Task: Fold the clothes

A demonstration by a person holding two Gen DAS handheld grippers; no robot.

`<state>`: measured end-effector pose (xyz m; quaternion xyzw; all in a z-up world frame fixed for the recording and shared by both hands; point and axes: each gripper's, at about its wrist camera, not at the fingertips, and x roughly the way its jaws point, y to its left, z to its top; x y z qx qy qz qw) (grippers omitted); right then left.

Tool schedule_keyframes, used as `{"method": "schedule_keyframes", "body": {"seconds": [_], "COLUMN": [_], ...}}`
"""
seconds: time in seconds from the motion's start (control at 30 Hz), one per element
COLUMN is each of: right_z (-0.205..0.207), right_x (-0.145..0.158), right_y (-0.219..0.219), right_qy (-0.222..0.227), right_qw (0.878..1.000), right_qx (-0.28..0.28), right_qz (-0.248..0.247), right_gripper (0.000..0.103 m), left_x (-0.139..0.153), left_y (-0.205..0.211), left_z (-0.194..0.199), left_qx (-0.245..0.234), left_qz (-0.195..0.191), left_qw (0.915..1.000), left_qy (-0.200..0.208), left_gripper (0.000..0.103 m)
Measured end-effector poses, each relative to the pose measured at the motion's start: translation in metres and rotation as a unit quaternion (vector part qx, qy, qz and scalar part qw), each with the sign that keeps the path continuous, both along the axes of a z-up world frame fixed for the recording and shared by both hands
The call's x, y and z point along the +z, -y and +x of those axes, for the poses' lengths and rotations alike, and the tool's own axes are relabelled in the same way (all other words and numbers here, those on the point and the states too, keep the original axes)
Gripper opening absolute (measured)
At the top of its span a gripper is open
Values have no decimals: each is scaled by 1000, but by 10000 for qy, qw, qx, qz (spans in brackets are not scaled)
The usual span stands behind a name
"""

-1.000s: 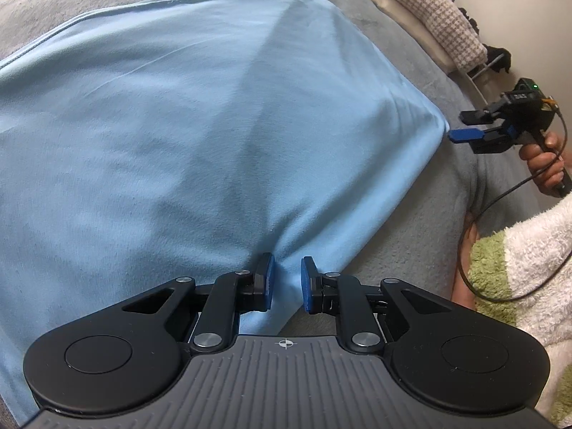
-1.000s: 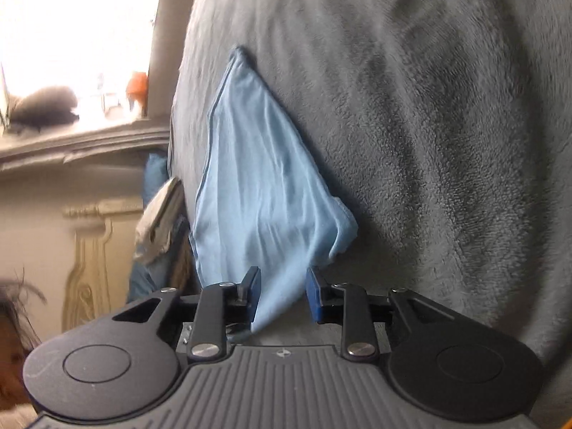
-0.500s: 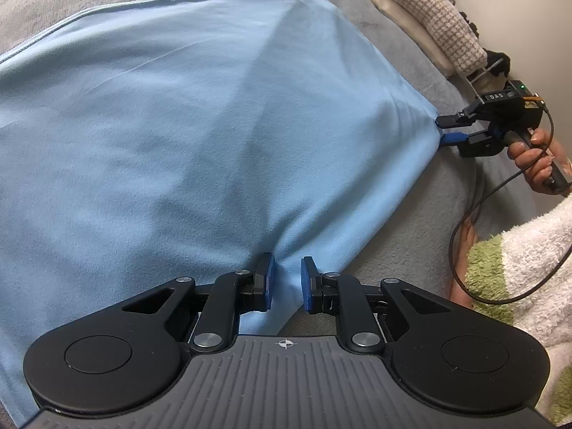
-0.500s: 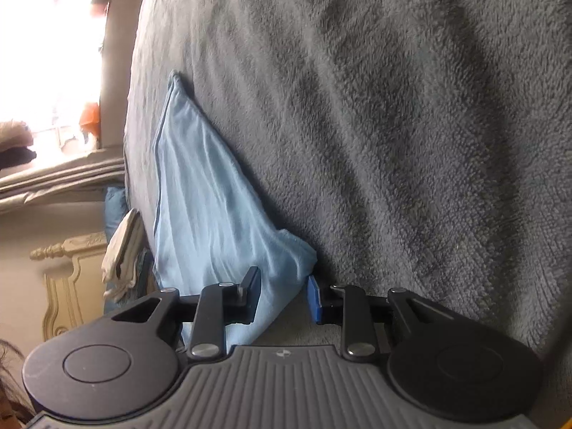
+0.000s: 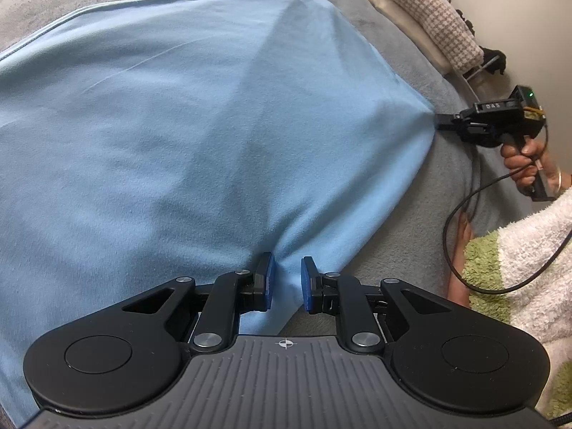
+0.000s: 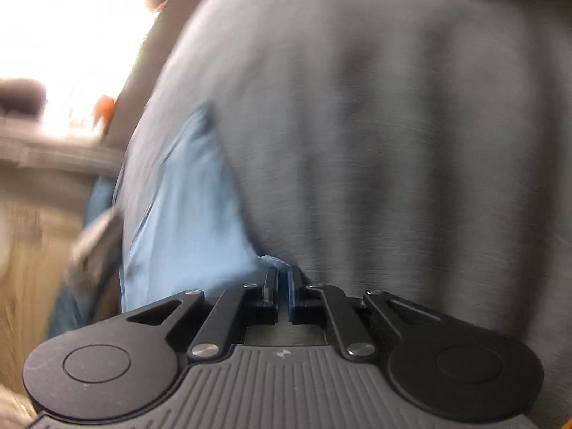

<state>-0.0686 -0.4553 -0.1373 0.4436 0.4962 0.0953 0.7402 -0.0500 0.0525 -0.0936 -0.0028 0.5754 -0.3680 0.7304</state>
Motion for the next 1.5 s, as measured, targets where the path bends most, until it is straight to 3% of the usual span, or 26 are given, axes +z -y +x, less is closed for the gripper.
{"method": "schedule_keyframes", "body": {"seconds": [0.1,0.27,0.33,0.43,0.5,0.67,0.83,1.0,1.13,1.33,1.5], "right_z": [-11,-2,6,23,31,59,87,92,71,58,58], "right_x": [0,28,33,27,28,62,64,54,47,44,39], "right_y": [17,2,-16,-42,-51,-107,-174,-209,-192,-182,-186], "right_qy": [45,594,751,495,556,1124,1057,833,684,526,467], "right_qw": [9979,9973,9947,9936,9918,9632,9368,9303,9286,9304,9287], "right_qx": [-617,-45,487,998,1132,2312,3149,3353,3460,3486,3549], "right_qz": [204,425,515,160,213,781,1103,1236,1157,1004,965], "right_gripper": [2,4,4,6,6,6,6,6,6,6,6], "left_x": [1,0,0,8,16,28,35,42,42,49,54], "left_y": [0,-1,-1,-5,-9,-59,-112,-143,-150,-150,-150], "left_z": [0,0,-1,-10,-19,-58,-88,-89,-84,-85,-86], "left_qx": [-1,27,54,110,140,502,1268,1942,2117,1562,1091], "left_qz": [6,-14,-20,-33,-37,127,592,499,484,1018,1458], "left_qw": [10000,10000,10000,9998,9994,9986,9902,9792,9750,9788,9764], "left_qy": [16,27,26,172,309,79,-1,298,467,846,1157], "left_gripper": [16,16,16,15,15,15,15,15,15,16,16]}}
